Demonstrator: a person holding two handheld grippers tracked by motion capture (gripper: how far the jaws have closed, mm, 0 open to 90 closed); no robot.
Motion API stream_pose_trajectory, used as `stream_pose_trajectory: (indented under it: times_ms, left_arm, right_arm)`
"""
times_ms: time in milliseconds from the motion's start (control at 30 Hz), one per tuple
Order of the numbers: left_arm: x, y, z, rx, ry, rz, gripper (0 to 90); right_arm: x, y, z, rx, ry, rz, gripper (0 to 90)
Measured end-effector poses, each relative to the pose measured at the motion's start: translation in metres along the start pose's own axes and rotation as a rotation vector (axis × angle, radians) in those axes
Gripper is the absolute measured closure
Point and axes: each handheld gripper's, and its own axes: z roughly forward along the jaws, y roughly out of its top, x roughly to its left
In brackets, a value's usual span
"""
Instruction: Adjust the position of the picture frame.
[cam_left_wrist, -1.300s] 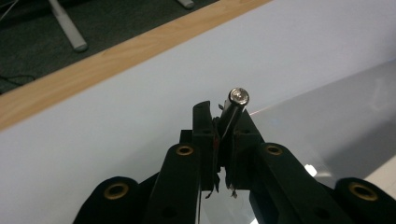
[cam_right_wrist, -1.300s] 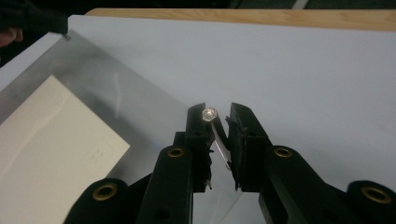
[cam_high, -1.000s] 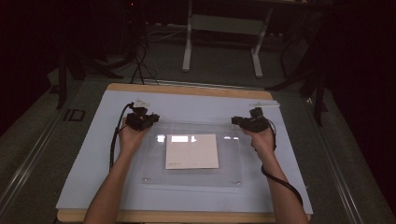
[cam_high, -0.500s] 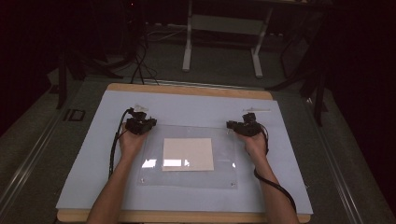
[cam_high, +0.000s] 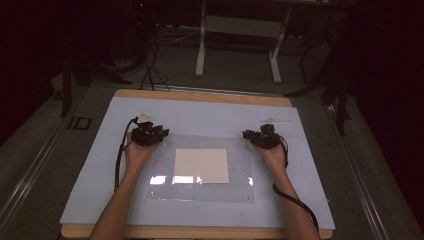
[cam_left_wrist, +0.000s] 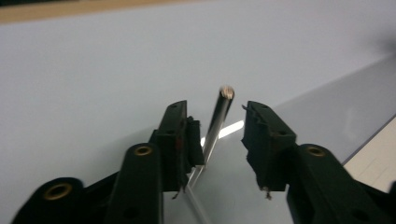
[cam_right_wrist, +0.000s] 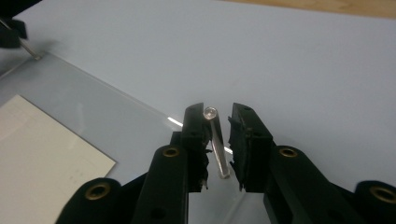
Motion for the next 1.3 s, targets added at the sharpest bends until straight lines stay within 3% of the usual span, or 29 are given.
stream_pose_trajectory:
  times_ms: [100, 200, 400, 467, 600, 1300]
  left_arm:
    - [0.0013, -0.0009, -0.0054, -0.042, 0.0, 0.001, 56.6]
    - [0.0005, -0.0029, -0.0084, -0.073, -0.004, 0.035, 61.2]
    - [-0.0027, -0.002, -0.0056, -0.065, 0.014, 0.064, 81.5]
    - [-0.0034, -0.0017, -0.0044, -0.064, 0.018, 0.069, 83.3]
    - [-0.0038, -0.0037, -0.0039, -0.08, 0.023, 0.065, 84.5]
    - [-0.0004, -0.0065, -0.0026, -0.095, 0.002, 0.006, 83.9]
  right_arm:
    - [0.0017, -0.0001, -0.0025, -0.014, -0.012, -0.014, 75.1]
    - [0.0031, -0.0005, -0.0039, -0.03, -0.02, -0.032, 76.8]
    - [0.0054, -0.0025, -0.003, -0.042, -0.026, -0.041, 82.0]
    - [0.006, -0.0031, -0.003, -0.046, -0.031, -0.043, 82.6]
    - [0.008, -0.0047, -0.0027, -0.056, -0.046, -0.047, 83.2]
    - [0.0037, -0.007, -0.0014, -0.064, -0.017, -0.001, 82.8]
